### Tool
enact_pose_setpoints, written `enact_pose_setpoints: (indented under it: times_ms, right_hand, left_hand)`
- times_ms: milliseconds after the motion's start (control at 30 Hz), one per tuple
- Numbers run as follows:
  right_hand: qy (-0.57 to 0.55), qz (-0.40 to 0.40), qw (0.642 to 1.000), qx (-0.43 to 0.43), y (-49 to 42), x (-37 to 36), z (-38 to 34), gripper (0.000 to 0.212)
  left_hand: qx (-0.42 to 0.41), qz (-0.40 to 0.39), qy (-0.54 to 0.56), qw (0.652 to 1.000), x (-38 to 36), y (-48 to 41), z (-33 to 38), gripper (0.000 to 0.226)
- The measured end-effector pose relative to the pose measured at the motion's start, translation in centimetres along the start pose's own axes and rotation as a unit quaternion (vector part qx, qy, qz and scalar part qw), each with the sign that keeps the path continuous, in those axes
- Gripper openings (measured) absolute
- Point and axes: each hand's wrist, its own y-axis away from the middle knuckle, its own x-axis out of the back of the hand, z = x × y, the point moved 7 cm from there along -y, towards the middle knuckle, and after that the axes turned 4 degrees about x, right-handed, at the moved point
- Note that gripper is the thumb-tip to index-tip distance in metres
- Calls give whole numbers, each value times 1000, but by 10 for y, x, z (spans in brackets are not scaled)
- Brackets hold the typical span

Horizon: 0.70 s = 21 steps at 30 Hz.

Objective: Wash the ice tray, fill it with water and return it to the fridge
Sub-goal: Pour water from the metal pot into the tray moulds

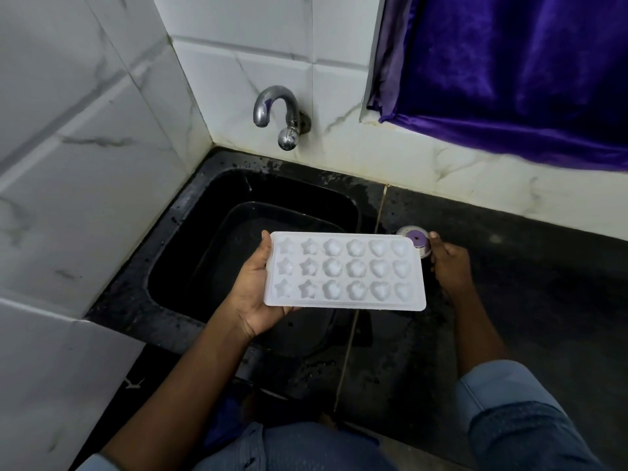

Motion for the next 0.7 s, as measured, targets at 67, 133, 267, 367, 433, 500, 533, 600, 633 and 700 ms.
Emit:
enact_pose_setpoints:
  times_ms: [67, 133, 267, 367, 433, 500, 533, 600, 633, 700]
  right_hand:
    - [-20, 4, 1000, -18, 1, -1, 2, 56]
    - [-37, 9, 999, -32, 2, -2, 4, 54]
    - [-56, 8, 997, -44, 4, 0, 10, 50]
    - [-52, 6, 998, -45, 3, 10, 16, 49]
    - [-48, 10, 998, -43, 3, 20, 16, 48]
    - [-53, 14, 998, -36, 5, 32, 11, 48]
    - [-58, 15, 998, -29, 7, 38, 5, 48]
    - [-69, 20, 997, -14, 12, 52, -10, 49]
    - [-73, 23, 997, -3, 15, 60, -19, 51]
    - [-80, 24, 996, 25, 22, 73, -41, 56]
  left_hand:
    - [-4, 3, -1, 1000, 0, 2, 0, 81]
    - [-9, 6, -4, 1000, 1, 4, 0, 82]
    - [-12, 3, -8, 1000, 0, 8, -2, 83]
    - [-14, -1, -5, 1000, 0, 11, -4, 82]
    - [-17, -3, -1, 1000, 1, 13, -5, 81]
    - [-13, -11, 4, 1000, 2, 14, -7, 82]
    - [-11, -15, 4, 1000, 3, 15, -8, 82]
    - [-8, -21, 1, 1000, 3, 16, -9, 83]
    - [-6, -23, -1, 1000, 3, 16, -9, 82]
    - [-3, -26, 0, 1000, 4, 15, -9, 80]
